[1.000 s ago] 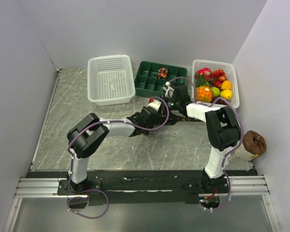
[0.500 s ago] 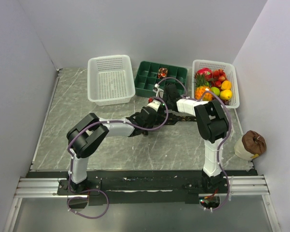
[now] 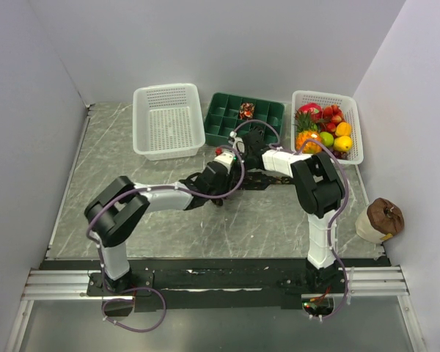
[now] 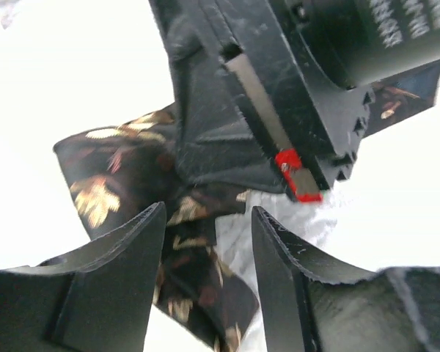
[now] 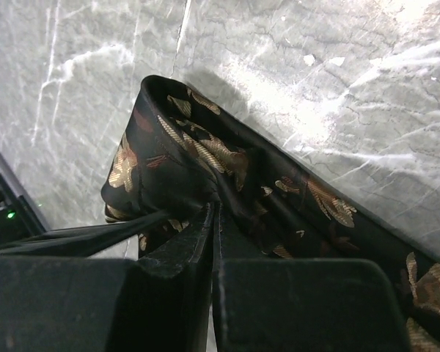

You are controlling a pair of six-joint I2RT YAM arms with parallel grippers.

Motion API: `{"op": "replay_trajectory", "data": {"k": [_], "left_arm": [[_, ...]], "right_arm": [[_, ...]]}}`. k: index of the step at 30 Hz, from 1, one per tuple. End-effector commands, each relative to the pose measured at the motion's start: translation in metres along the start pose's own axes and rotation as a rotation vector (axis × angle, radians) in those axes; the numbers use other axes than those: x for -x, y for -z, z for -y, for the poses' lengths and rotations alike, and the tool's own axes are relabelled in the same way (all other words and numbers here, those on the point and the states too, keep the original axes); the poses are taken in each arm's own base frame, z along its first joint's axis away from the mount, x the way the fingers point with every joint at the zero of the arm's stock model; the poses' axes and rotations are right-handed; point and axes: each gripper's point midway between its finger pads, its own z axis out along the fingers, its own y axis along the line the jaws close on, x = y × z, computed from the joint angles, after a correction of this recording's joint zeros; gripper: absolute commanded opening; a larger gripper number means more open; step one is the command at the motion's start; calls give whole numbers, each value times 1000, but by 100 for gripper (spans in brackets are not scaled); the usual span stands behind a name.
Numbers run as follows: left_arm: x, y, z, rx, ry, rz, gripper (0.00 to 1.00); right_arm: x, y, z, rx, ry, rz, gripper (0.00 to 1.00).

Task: Roll the ties
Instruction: Roll the tie at the center of the board.

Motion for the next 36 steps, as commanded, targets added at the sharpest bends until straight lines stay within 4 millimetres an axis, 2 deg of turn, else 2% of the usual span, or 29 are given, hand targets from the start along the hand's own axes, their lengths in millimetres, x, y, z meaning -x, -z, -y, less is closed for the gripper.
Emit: {"op": "replay_trajectory", "data": {"k": [1,6,8,10,11,12,14,18,20,21,22,25,26,28,30,31,36], "left_arm": [[36,22,-9,-51,109,82,57],[65,46,-23,-59,200,141,61],[79,59,-27,-70,250,170,67],[84,64,-40,-61,326,162,72],[84,67,-36,-108,351,143,72],[79,65,-48,-98,389,115,73],[72,63,-51,-147,461,73,73],[45,56,-48,-226,566,0,74],[43,51,-48,-266,646,6,76],[32,50,-45,-292,676,-24,77],[36,47,-43,-324,723,-6,78],[23,40,-42,-350,804,-28,82],[28,38,-42,-367,817,-4,82],[21,31,-40,-375,848,-25,83],[22,24,-39,-384,862,-17,83],[14,18,-38,-381,877,-39,82],[12,4,-37,-402,919,-19,74]], "right_arm": [[-25,-2,26,-198,19,-75,6],[-33,-5,24,-261,37,-103,6],[-37,-5,23,-276,37,-115,6],[-39,-4,23,-291,32,-116,6],[-40,-4,22,-291,35,-117,6],[-42,-3,23,-295,30,-116,6],[-41,-1,21,-298,34,-110,6],[-43,3,18,-295,35,-104,6],[-43,4,17,-288,37,-101,6],[-44,4,17,-285,35,-103,6],[-45,4,16,-284,34,-104,6],[-44,5,15,-277,36,-101,6],[-46,5,16,-279,34,-102,6],[-46,5,16,-281,35,-102,6],[-49,5,16,-277,31,-109,6],[-49,4,16,-272,30,-109,6],[-53,3,18,-268,17,-116,6]]}}
